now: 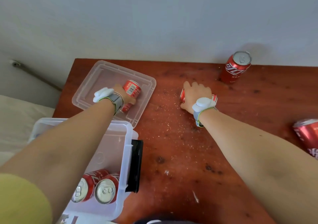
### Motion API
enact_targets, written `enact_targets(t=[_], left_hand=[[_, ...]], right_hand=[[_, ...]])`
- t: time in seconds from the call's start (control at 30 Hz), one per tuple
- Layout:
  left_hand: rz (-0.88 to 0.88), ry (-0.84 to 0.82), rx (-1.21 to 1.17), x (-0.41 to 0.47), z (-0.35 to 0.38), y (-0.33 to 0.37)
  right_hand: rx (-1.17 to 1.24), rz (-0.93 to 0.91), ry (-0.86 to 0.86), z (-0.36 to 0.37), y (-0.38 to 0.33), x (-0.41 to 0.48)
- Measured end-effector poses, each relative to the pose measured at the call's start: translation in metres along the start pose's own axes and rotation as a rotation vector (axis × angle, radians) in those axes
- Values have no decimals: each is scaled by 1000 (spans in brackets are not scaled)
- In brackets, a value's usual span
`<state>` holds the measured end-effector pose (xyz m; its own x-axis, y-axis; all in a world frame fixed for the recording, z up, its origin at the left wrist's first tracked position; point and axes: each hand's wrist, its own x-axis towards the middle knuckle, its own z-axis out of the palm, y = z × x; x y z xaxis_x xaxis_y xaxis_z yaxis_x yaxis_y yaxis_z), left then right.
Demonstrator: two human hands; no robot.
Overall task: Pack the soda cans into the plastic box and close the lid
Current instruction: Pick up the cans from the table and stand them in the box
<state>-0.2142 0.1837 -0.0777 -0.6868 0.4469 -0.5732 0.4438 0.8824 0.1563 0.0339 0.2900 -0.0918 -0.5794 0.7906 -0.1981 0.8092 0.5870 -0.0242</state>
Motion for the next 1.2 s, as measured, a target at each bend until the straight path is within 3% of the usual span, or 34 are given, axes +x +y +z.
enact_targets(t=[0.1,0.23,0.33,0.47,0.67,0.77,0.93,1.07,1.2], left_hand=[[13,-37,-445,-20,-20,0],[195,-71,-1024,-57,-50,-20],[363,-114,-1272,-95,-69,-59],[502,-202,-1298,-130,-77,-127],[470,-280,-1255,-131,-61,-191],[477,-241,-1148,-125,-60,-194],[529,-299,-1145,-118,-53,-205],[555,-327,-1053,-112,-45,-208],[556,-335,-961,-107,-42,-210]], right_hand=[[-24,-22,36,1,-3,-5],[-29,10,12,4,-10,-24],[109,122,-47,-4,-28,-47],[538,206,24,-40,-74,-76],[855,19,334,-125,-168,-126],[967,-93,200,-127,-196,-139],[479,-310,-290,-73,-229,-150],[15,-437,-404,-54,-242,-148],[-16,-445,-572,-67,-240,-140]])
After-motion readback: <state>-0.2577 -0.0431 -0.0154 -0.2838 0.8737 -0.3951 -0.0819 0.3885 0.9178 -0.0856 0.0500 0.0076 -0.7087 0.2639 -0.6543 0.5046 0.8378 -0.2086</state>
